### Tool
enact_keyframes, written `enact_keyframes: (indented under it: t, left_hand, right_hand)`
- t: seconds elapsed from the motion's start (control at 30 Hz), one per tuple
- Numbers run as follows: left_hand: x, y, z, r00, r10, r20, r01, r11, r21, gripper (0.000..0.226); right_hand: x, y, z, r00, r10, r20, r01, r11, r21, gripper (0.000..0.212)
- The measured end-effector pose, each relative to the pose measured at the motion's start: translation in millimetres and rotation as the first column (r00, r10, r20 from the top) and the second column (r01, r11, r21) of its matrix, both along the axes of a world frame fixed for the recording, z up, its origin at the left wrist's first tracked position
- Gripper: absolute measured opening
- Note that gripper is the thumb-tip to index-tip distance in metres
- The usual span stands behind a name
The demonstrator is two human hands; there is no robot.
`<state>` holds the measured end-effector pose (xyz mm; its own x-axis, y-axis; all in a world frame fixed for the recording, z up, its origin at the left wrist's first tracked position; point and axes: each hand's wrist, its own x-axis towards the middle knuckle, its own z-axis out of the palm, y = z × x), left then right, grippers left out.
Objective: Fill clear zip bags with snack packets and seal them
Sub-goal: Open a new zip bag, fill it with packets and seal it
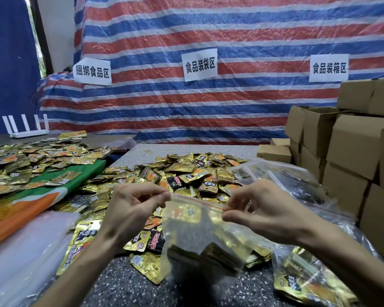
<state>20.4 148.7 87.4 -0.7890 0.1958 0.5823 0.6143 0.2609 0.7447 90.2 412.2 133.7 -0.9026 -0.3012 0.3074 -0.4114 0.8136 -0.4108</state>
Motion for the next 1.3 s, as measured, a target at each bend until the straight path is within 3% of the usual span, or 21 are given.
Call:
enact_keyframes:
  t: [0.17, 0.53, 0.63, 0.87, 1.1, 1.2, 1.3]
  left_hand:
    - [-2, -2, 1, 0.999, 0.022, 0.029, -0.023, 0.999, 0.036, 0.004]
    - [2, 6, 6, 0.999, 0.031, 0.019, -0.031, 1.0, -0.003, 0.011]
    - [7, 12, 8, 1.0, 0.025, -0.001, -0.025, 0.999, -0.028, 0.003]
    - [25, 49, 20, 0.984, -0.083, -0.158, 0.063, 0.99, -0.128, 0.02]
    - [22, 134, 18, 0.929, -0.336, 0.153, 0.342, 0.94, -0.014, 0.019]
    - [11, 186, 16, 0.847, -0.405, 0.344, 0.419, 0.907, 0.036, 0.016]
    - [-4, 235, 13, 0.741, -0.44, 0.506, 0.398, 0.896, 0.196, 0.015]
  right_hand:
    - [7, 18, -1, 1.0, -0.005, 0.021, 0.005, 1.0, -0.008, 0.012]
    - [24, 37, -6, 1.0, -0.028, -0.007, 0.028, 1.0, -0.013, 0.01]
    - [34, 40, -3, 0.998, -0.066, -0.022, 0.066, 0.998, 0.009, 0.018]
    - [73, 76, 12, 0.987, -0.153, -0.047, 0.153, 0.988, 0.008, 0.037]
    - [86, 134, 24, 0.912, -0.408, 0.043, 0.41, 0.902, -0.139, 0.013]
    - [66, 173, 15, 0.801, -0.598, 0.034, 0.597, 0.792, -0.125, 0.012]
    - [36, 192, 1, 0.657, -0.753, -0.031, 0.738, 0.651, -0.177, 0.014]
